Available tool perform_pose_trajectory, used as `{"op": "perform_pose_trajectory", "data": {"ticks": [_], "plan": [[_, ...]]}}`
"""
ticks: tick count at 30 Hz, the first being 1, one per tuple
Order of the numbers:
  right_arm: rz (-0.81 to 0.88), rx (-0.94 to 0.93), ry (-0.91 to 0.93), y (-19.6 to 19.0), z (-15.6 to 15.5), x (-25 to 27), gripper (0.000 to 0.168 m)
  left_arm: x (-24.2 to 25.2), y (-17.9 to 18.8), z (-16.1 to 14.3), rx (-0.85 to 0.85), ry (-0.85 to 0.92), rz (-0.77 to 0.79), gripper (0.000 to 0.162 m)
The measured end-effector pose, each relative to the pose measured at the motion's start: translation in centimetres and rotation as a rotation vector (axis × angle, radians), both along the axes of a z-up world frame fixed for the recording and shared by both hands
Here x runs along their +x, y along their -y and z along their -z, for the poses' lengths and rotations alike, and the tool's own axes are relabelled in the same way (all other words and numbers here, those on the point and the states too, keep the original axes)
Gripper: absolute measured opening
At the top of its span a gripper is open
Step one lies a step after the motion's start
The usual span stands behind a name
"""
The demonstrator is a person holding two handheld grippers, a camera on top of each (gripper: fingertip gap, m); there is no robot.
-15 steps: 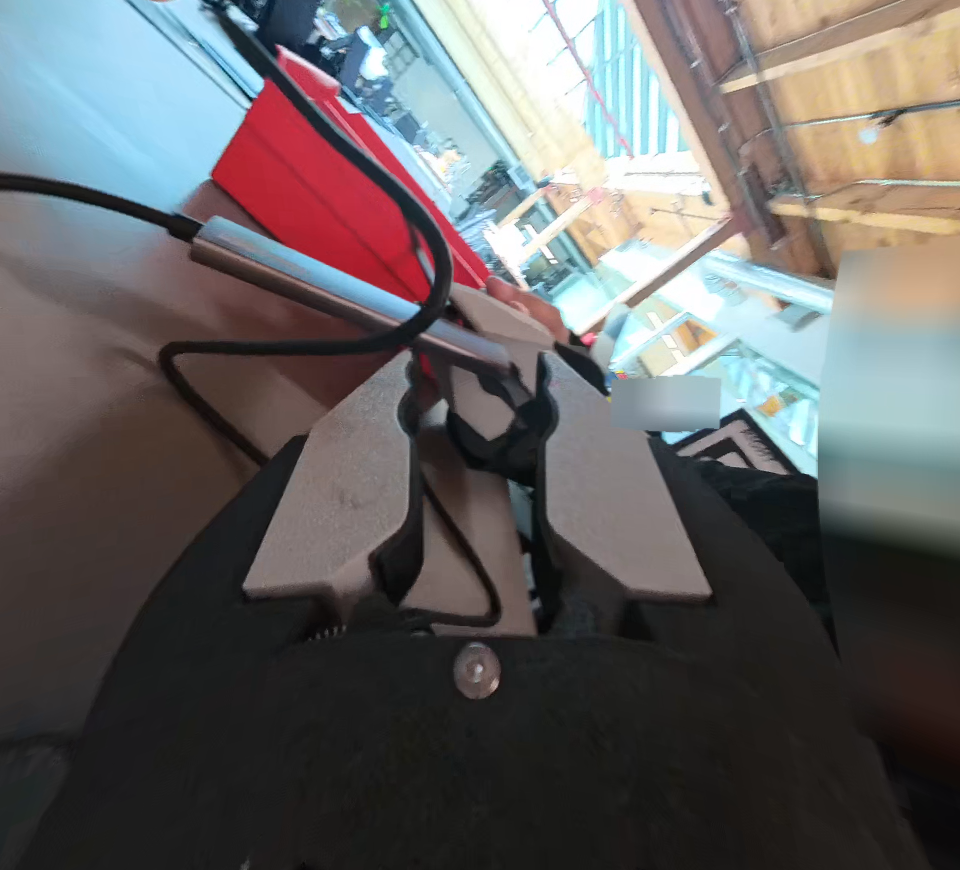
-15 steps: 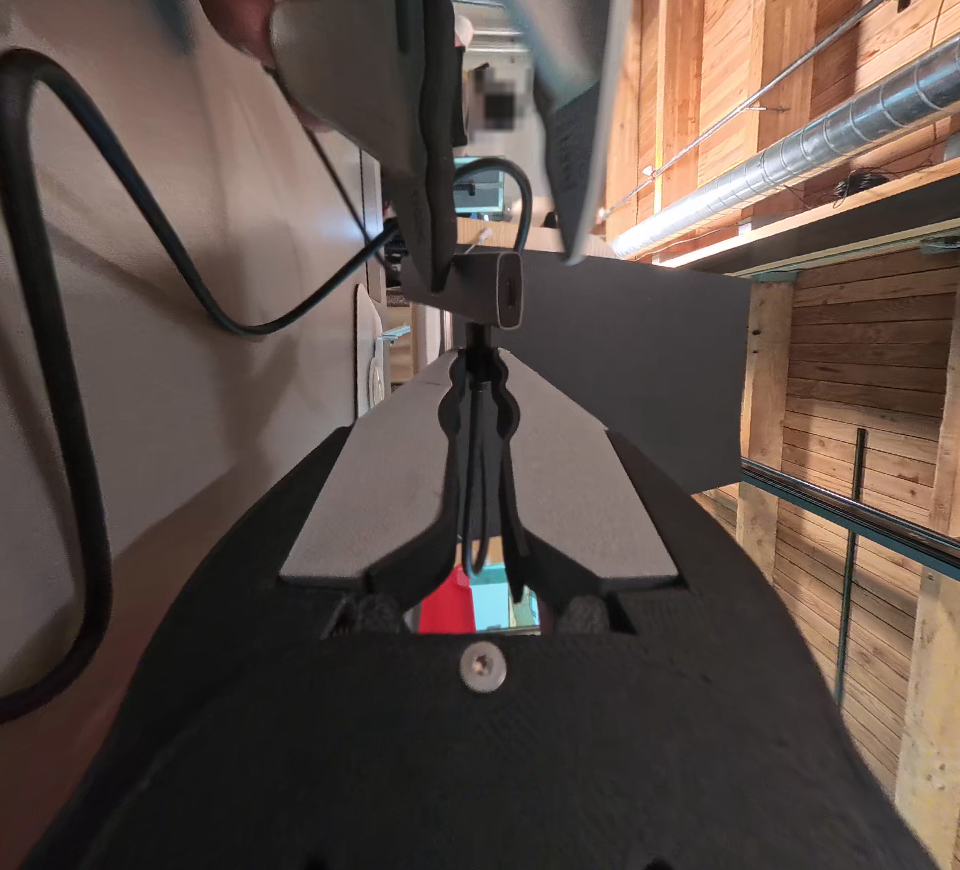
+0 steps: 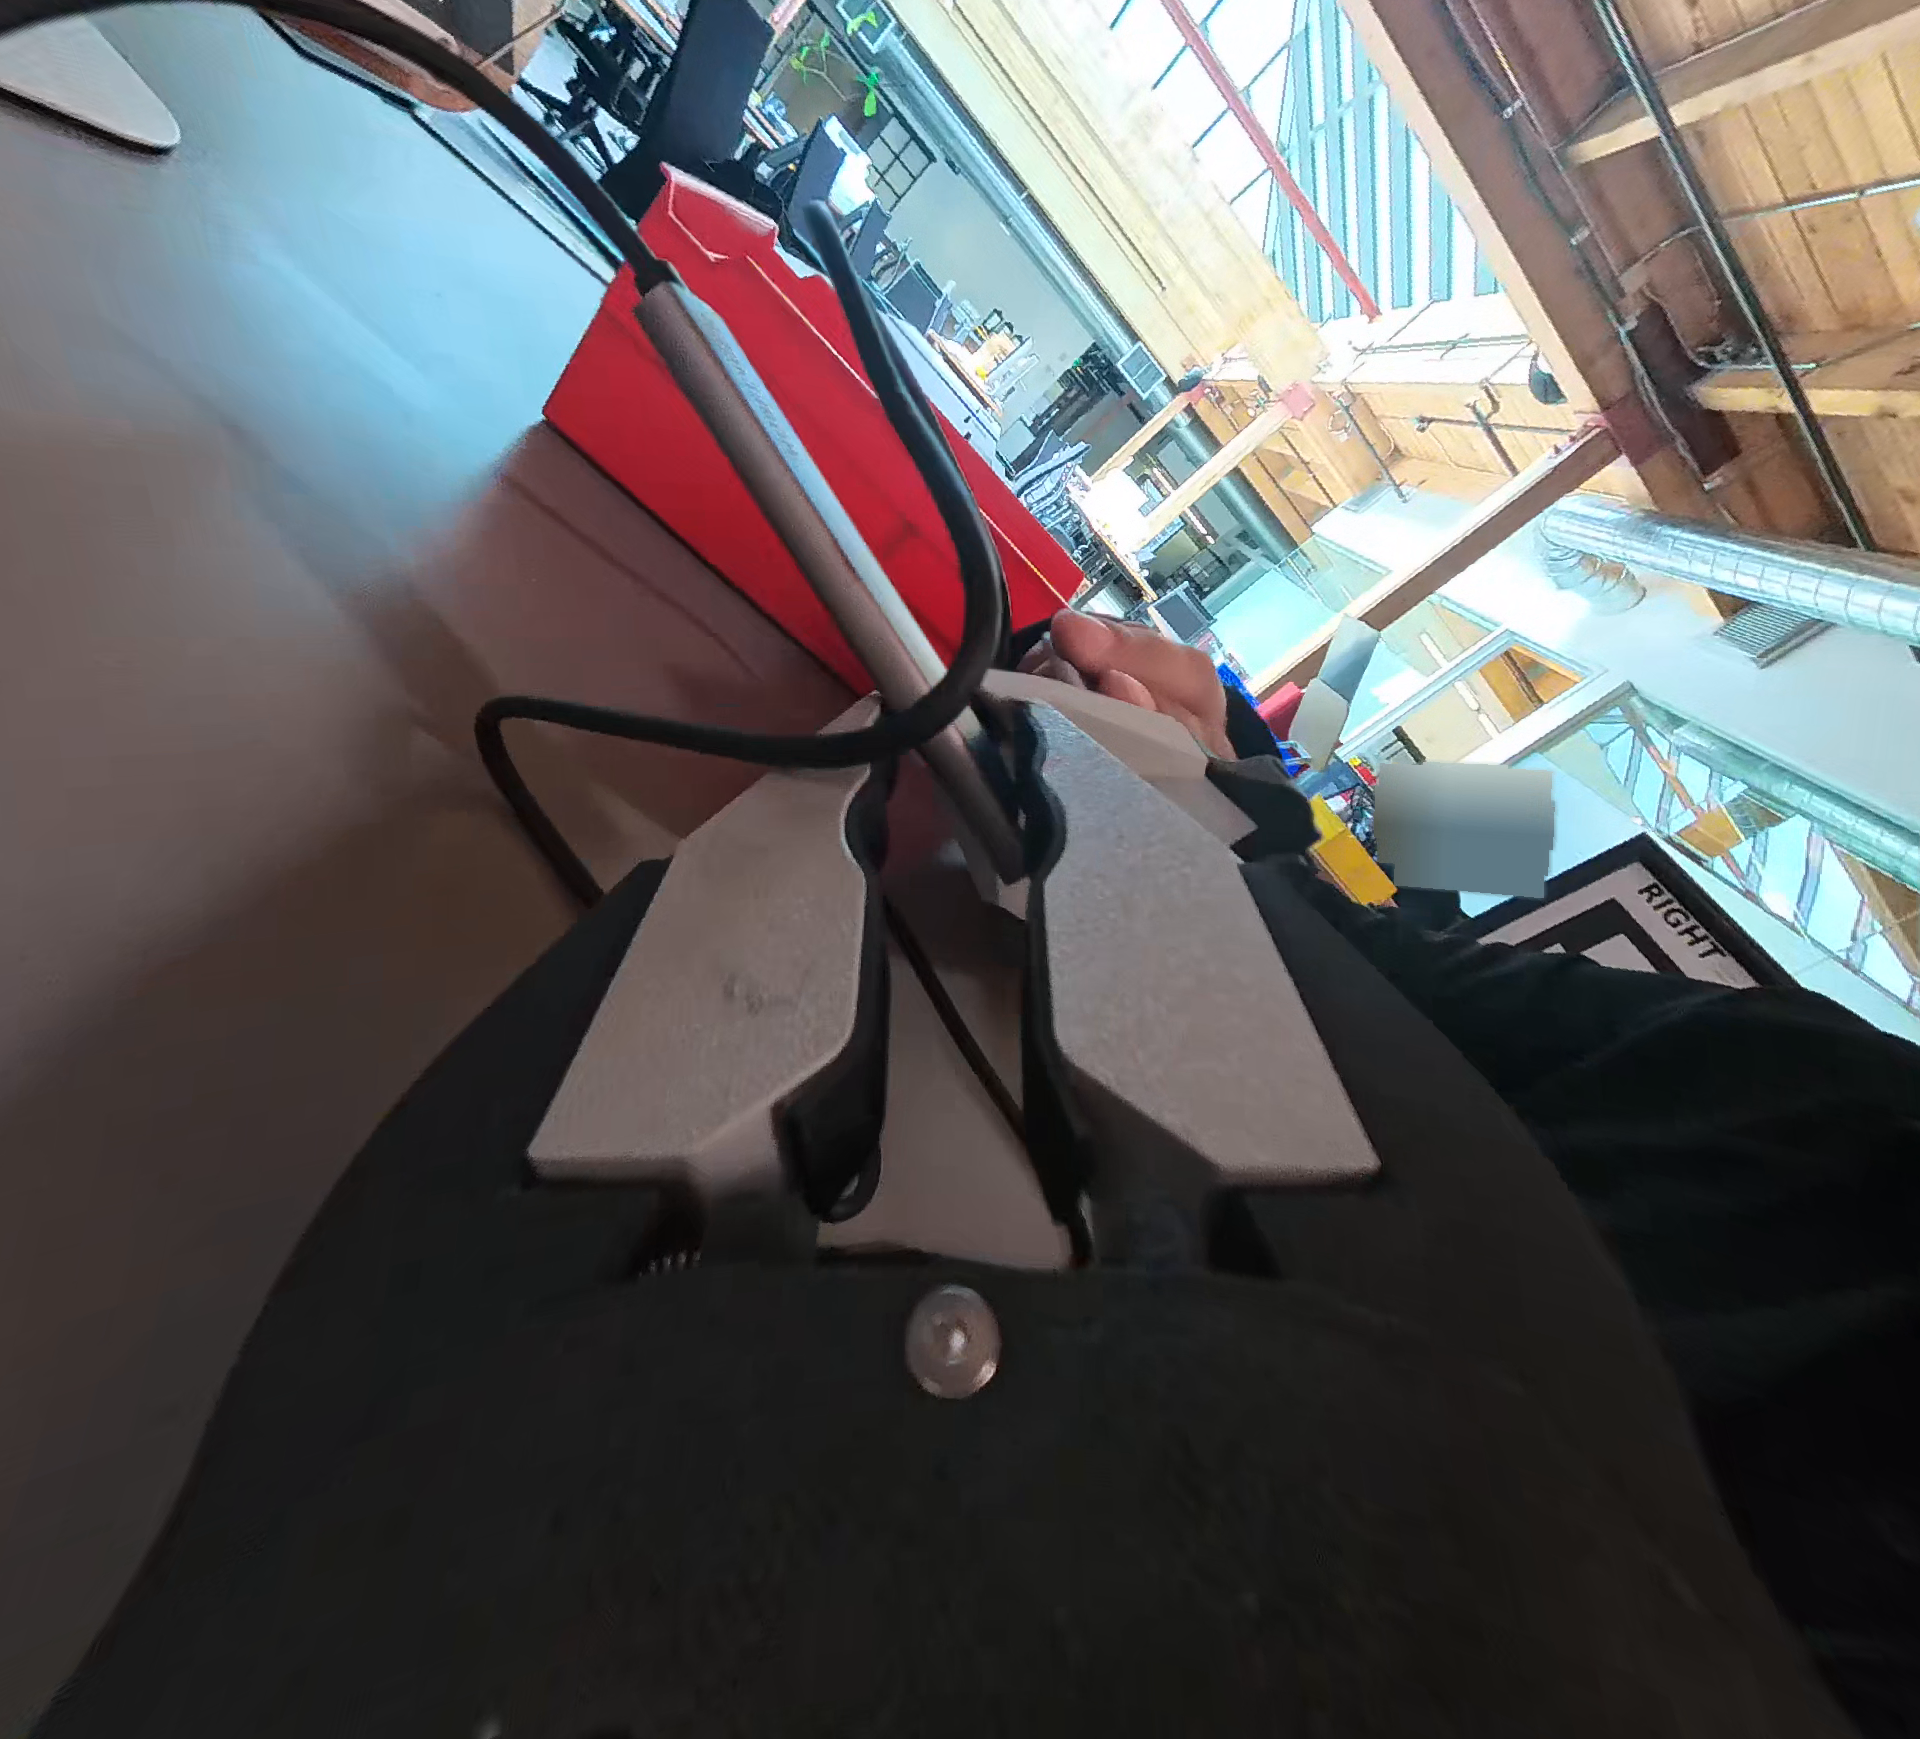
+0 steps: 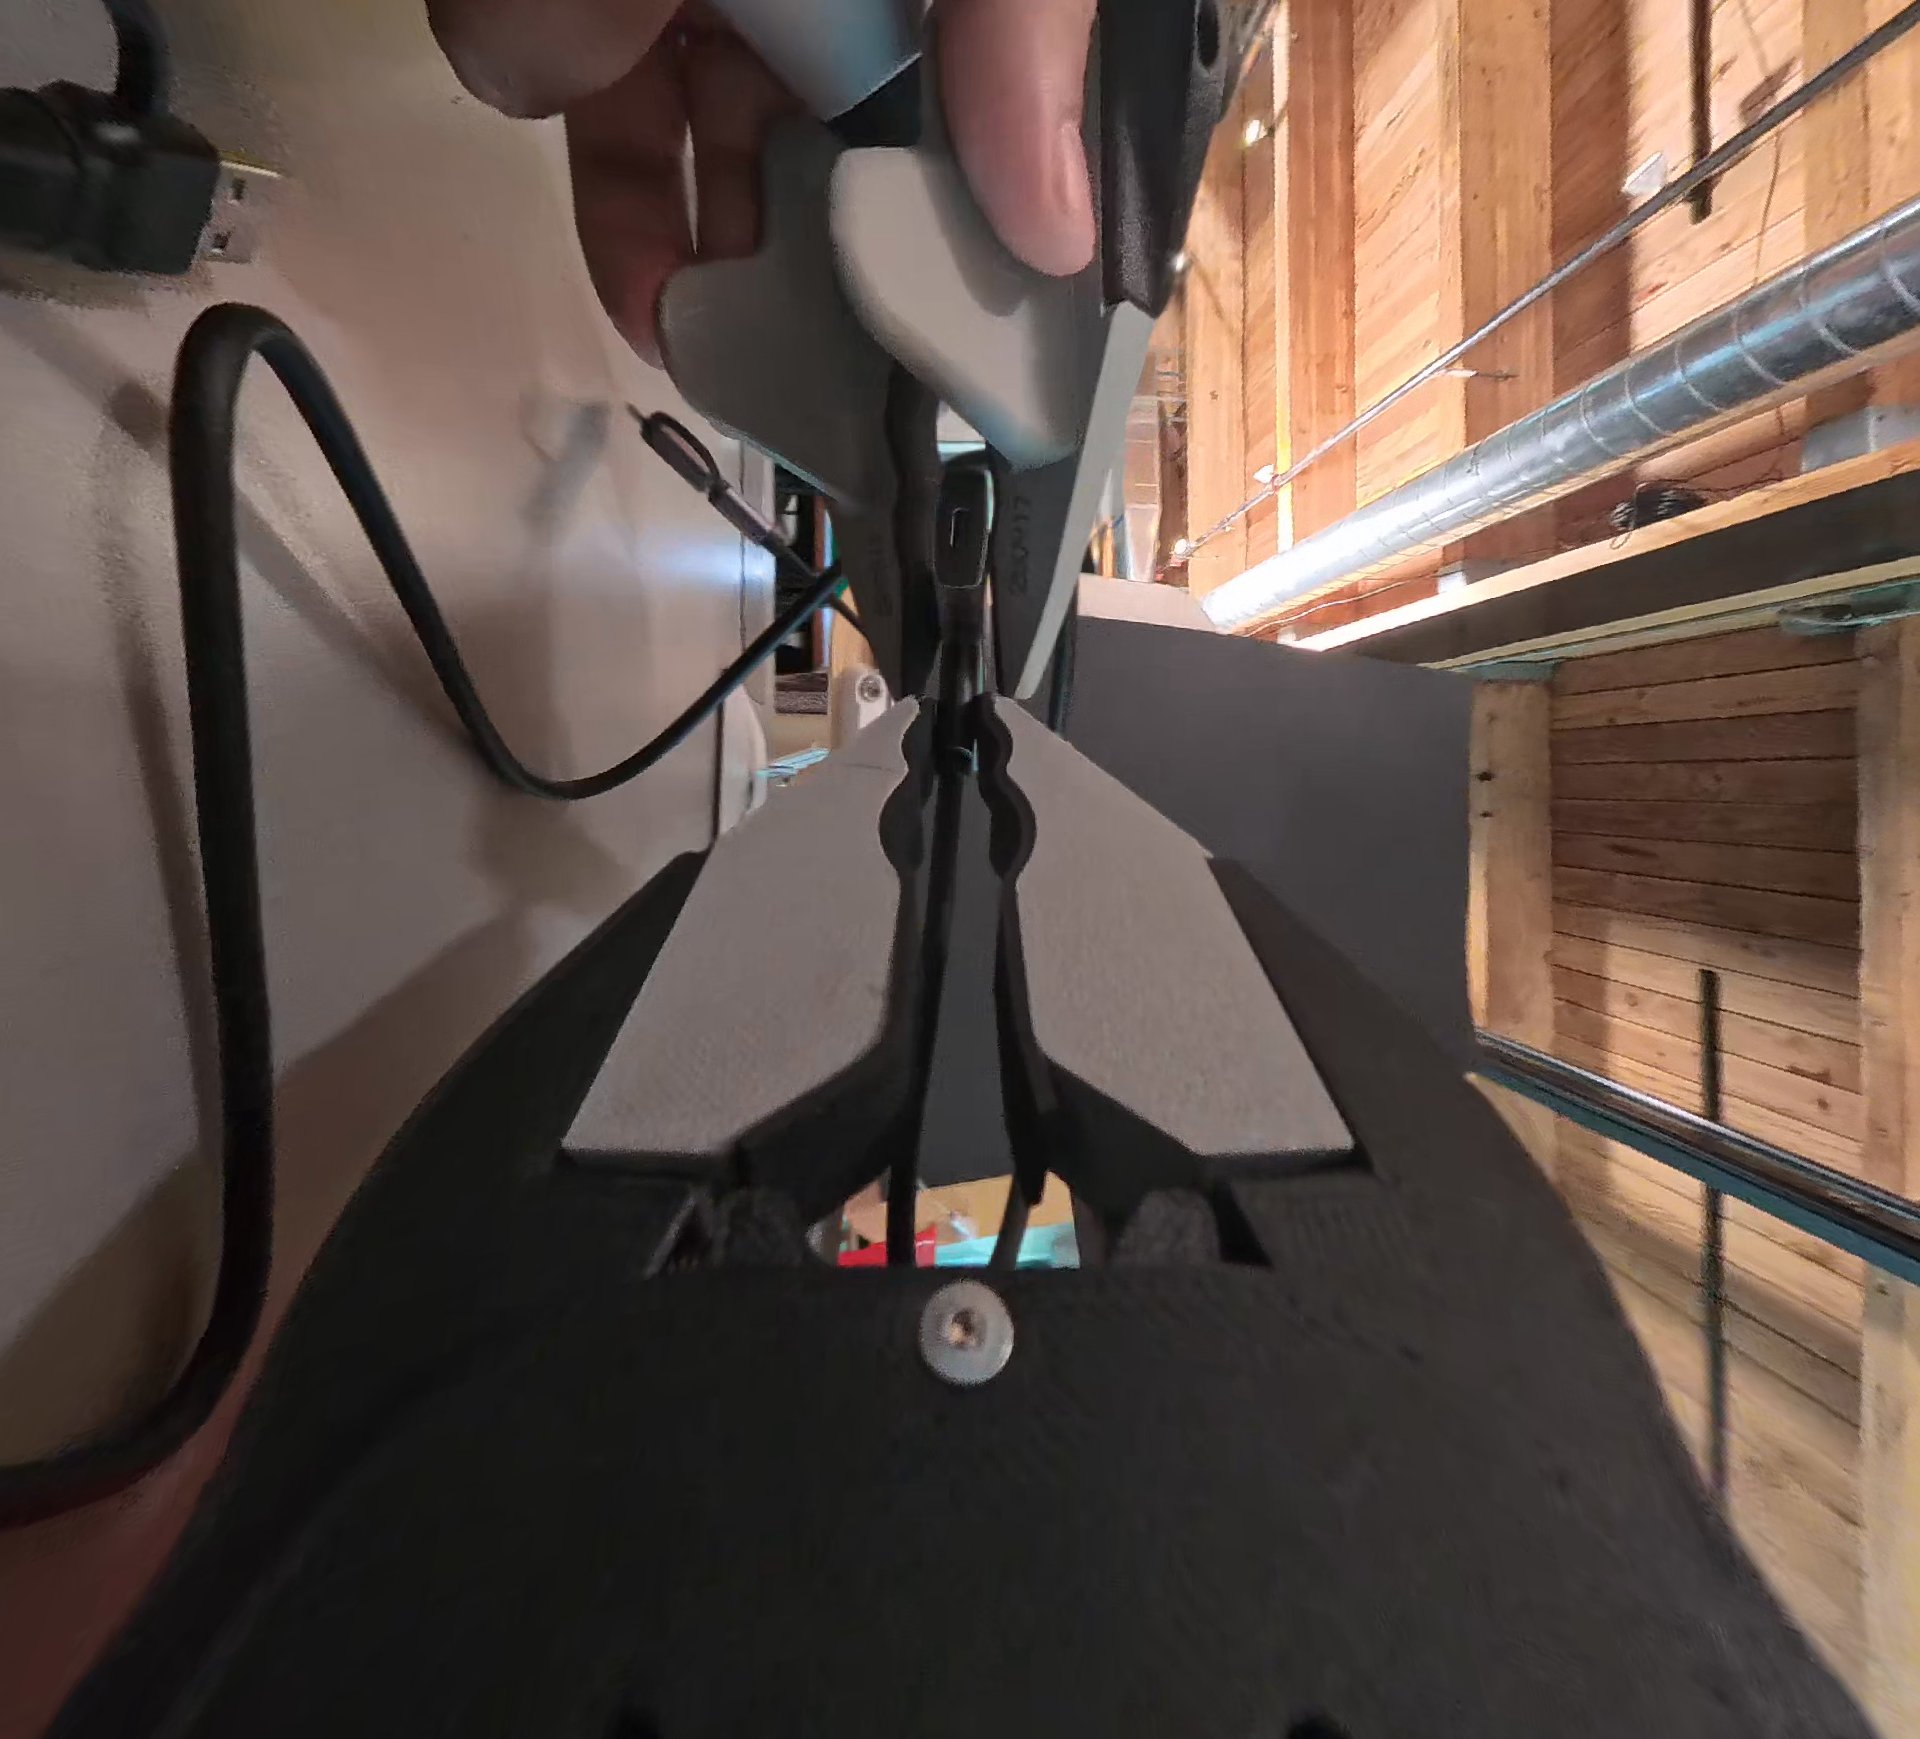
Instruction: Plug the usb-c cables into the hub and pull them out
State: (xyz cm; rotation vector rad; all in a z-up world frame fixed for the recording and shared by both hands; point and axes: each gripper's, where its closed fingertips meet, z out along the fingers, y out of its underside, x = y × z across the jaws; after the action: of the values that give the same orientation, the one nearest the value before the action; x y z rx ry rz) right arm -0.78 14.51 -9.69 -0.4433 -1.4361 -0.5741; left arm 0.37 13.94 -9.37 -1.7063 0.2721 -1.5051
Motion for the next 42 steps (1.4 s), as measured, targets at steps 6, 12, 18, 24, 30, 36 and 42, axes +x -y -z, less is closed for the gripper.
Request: {"op": "perform_pose_trajectory", "data": {"ticks": [6,12,18,24,30,36,42], "plan": [[-0.01,-0.105,-0.006,-0.4,0.5,0.2,0.005,0.2,-0.3,0.5,-0.031,0.023,-0.007,0.015],[-0.037,-0.022,-0.011,0.2,-0.2,0.5,0.004,0.4,-0.5,-0.4,-0.035,0.123,-0.004,0.019],[-0.126,0.01,0.003,0.9,-0.3,0.7,0.003,0.4,-1.0,-0.8,-0.005,0.109,-0.047,0.025],[-0.178,-0.05,-0.021,1.4,-0.5,0.8,0.004,0.3,-0.7,-0.7,-0.005,0.109,-0.029,0.019],[-0.195,-0.085,-0.018,1.4,-0.3,0.8,0.004,-0.1,-1.4,-0.7,-0.016,0.134,-0.074,0.017],[-0.12,-0.105,0.02,1.0,0.9,-0.3,0.007,-0.2,-1.8,-0.5,0.008,0.091,-0.139,0.011],[-0.05,-0.034,0.017,0.6,0.5,-0.7,0.009,-0.8,-2.3,-1.3,0.027,0.124,-0.206,0.008]]}}
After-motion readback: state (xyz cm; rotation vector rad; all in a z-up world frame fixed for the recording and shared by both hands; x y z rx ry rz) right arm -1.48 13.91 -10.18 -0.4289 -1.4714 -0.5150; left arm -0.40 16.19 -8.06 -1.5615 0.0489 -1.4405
